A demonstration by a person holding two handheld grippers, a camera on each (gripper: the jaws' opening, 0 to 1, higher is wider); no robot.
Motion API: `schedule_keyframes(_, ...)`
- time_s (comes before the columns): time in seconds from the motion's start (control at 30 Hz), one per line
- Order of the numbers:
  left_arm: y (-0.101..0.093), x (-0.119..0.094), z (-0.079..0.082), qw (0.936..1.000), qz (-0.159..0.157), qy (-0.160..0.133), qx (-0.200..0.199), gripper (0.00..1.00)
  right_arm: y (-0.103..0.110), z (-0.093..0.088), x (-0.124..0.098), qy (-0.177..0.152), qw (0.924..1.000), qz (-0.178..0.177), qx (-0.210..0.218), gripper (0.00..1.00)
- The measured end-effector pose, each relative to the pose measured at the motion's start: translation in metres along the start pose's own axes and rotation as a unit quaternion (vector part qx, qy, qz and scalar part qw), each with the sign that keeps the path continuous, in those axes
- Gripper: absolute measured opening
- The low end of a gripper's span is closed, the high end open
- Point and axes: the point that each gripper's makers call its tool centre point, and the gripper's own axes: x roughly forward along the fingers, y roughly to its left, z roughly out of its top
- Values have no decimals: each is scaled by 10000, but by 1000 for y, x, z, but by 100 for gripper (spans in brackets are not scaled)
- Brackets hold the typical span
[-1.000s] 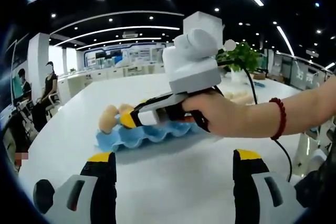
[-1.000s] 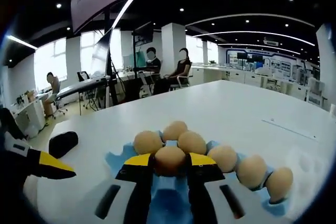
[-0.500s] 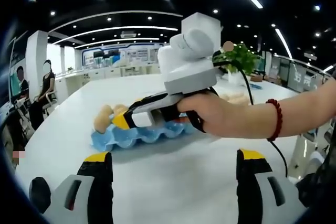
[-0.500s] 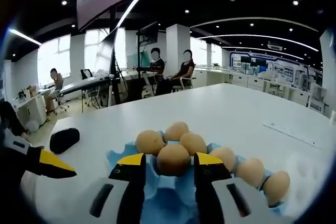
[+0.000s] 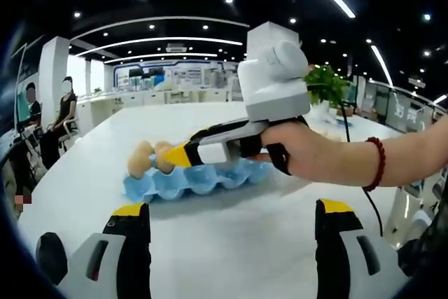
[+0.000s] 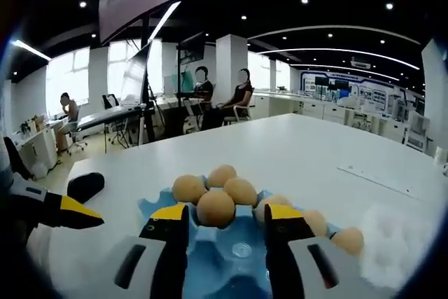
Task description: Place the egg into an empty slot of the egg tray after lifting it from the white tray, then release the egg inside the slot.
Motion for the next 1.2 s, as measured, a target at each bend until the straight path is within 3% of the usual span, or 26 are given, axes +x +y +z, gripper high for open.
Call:
schedule_keyframes(0.43,8,2,4,9998,170,-35,-37,100,-19,-3,-16,143,9996,-219,140,45)
schedule_keyframes(0.8,7,4,6,9999,122,-72,15,100,-40,-6,-37,63,9990,-445,74,45)
schedule_keyframes(1.2,4,12,11,9998,123,-141,34,100,-67,-14,-53,81,9971,-689,308,45)
